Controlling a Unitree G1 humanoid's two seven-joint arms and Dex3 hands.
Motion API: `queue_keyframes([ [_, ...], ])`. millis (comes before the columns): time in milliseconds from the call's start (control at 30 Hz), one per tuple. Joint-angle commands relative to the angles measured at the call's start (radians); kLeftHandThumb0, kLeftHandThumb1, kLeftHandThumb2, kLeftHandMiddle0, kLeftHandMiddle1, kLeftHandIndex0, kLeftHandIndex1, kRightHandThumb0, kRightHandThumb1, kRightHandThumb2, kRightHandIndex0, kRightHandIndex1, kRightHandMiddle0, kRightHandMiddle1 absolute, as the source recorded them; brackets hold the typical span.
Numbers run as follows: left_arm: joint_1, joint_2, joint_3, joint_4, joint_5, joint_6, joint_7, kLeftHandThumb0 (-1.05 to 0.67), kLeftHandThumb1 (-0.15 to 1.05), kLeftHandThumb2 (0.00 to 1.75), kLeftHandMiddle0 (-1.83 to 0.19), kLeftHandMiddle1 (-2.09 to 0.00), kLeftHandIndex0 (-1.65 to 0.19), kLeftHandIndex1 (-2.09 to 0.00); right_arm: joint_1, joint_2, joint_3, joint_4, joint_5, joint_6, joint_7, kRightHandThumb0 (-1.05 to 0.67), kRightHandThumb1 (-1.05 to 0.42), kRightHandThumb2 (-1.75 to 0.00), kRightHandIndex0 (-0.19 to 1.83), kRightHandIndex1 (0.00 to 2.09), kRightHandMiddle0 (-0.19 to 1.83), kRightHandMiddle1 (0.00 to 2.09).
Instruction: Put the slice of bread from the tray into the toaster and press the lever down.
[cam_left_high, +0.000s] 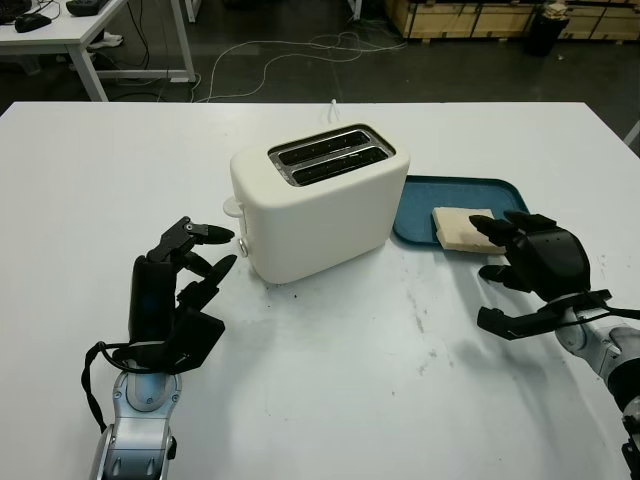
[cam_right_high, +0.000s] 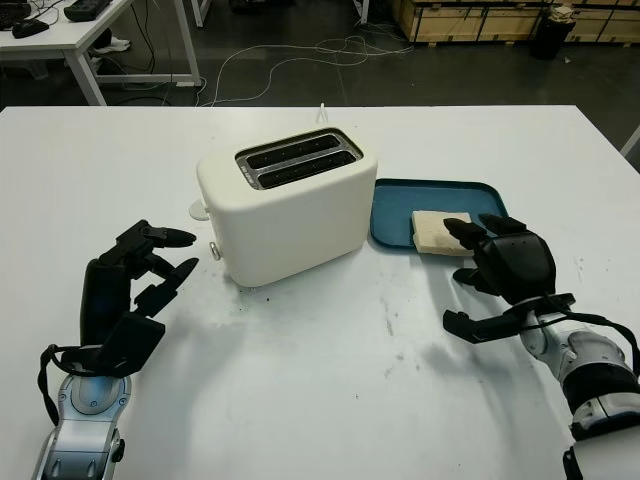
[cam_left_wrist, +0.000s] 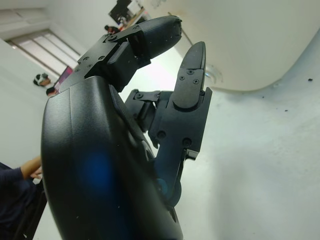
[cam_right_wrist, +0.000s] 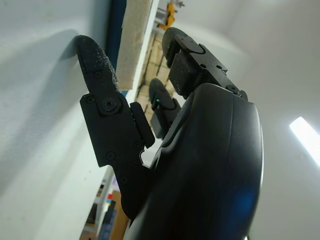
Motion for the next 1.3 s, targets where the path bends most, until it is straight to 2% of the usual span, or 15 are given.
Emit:
queue_keyframes([
  [0,-0.007,-0.002,-0.004,0.002,0.009,-0.012,0.008,-0.25,0.92,0.16,-0.66,-1.60,-0.62,-0.99,-0.024,-0.003,0.017,0.012,0.004,0.016,-0.015,-0.46,-0.82,-0.01,0.57,0.02,0.55,0.01],
  [233,-0.012,-0.011,-0.002,0.015,0.007,-0.053,0.040,-0.24,0.92,0.16,-0.67,-1.63,-0.62,-1.00,-0.074,0.010,0.064,0.065,0.006,-0.009,-0.032,-0.45,-0.81,0.00,0.61,0.04,0.59,0.02],
  [500,-0.013,-0.017,0.000,0.017,0.000,-0.071,0.049,-0.25,0.92,0.18,-0.63,-1.67,-0.59,-1.03,-0.102,0.023,0.087,0.058,0.033,-0.006,0.056,-0.46,-0.83,-0.01,0.62,0.04,0.61,0.02],
  [733,-0.009,-0.019,0.001,0.003,-0.007,-0.051,0.039,-0.26,0.92,0.18,-0.61,-1.66,-0.57,-1.05,-0.107,0.027,0.103,0.072,0.034,-0.008,0.077,-0.44,-0.89,-0.02,0.84,0.17,0.81,0.11],
  [800,-0.009,-0.018,0.000,0.001,0.001,-0.052,0.043,-0.24,0.92,0.17,-0.61,-1.66,-0.57,-1.05,-0.110,0.029,0.112,0.083,0.031,-0.011,0.066,-0.43,-0.89,-0.01,0.80,0.34,0.85,0.10],
  [867,-0.009,-0.016,0.000,0.003,0.003,-0.056,0.044,-0.24,0.92,0.17,-0.61,-1.66,-0.57,-1.04,-0.115,0.029,0.123,0.089,0.024,-0.009,0.063,-0.43,-0.90,0.00,0.67,0.68,0.88,0.08],
  [933,-0.010,-0.016,0.002,0.006,-0.005,-0.060,0.041,-0.24,0.92,0.16,-0.62,-1.66,-0.57,-1.04,-0.120,0.027,0.137,0.095,0.018,-0.008,0.062,-0.44,-0.91,0.00,0.63,0.82,0.90,0.08],
  [967,-0.010,-0.017,0.002,0.005,-0.007,-0.058,0.040,-0.25,0.92,0.16,-0.62,-1.66,-0.57,-1.04,-0.123,0.027,0.146,0.098,0.014,-0.004,0.059,-0.45,-0.92,-0.03,0.62,0.96,0.92,0.08],
  [1067,-0.009,-0.014,0.002,0.003,-0.004,-0.056,0.037,-0.26,0.92,0.16,-0.62,-1.66,-0.57,-1.04,-0.129,0.027,0.166,0.111,0.007,-0.003,0.036,-0.48,-0.92,-0.06,0.63,1.14,0.96,0.10],
  [1167,-0.010,-0.012,0.002,0.005,-0.001,-0.058,0.038,-0.25,0.92,0.16,-0.63,-1.65,-0.58,-1.04,-0.132,0.027,0.183,0.119,0.002,-0.001,-0.003,-0.50,-0.92,-0.07,0.61,1.60,1.02,0.17],
  [1233,-0.010,-0.014,0.002,0.004,-0.003,-0.054,0.037,-0.26,0.92,0.15,-0.63,-1.65,-0.58,-1.04,-0.137,0.024,0.196,0.121,-0.002,0.007,-0.010,-0.53,-0.92,-0.14,0.64,1.59,1.02,0.27],
  [1267,-0.010,-0.014,0.002,0.004,-0.004,-0.052,0.036,-0.26,0.92,0.15,-0.63,-1.65,-0.58,-1.04,-0.140,0.023,0.204,0.122,-0.008,0.014,-0.014,-0.54,-0.92,-0.18,0.66,1.48,1.01,0.32],
])
